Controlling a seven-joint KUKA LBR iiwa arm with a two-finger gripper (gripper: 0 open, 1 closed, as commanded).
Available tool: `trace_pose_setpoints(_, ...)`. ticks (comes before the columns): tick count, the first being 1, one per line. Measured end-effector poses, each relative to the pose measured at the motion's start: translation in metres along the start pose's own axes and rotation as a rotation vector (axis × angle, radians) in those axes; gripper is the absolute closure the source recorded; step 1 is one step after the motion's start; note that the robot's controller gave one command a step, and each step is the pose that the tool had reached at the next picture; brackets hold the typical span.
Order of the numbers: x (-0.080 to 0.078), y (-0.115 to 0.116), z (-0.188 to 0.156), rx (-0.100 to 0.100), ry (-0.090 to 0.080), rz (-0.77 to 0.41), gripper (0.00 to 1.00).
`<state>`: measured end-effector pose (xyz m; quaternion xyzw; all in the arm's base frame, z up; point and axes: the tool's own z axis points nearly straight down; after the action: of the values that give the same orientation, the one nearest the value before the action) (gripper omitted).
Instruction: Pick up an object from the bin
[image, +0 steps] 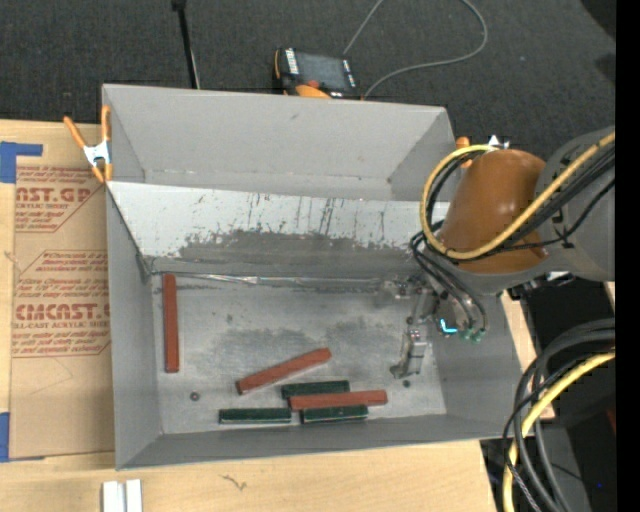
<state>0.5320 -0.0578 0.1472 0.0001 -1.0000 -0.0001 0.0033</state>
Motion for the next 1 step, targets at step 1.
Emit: trace_pose_setpoints(1,0.0498,0.1230,0.0762,-0.003,-0.010,-0.086,0.00)
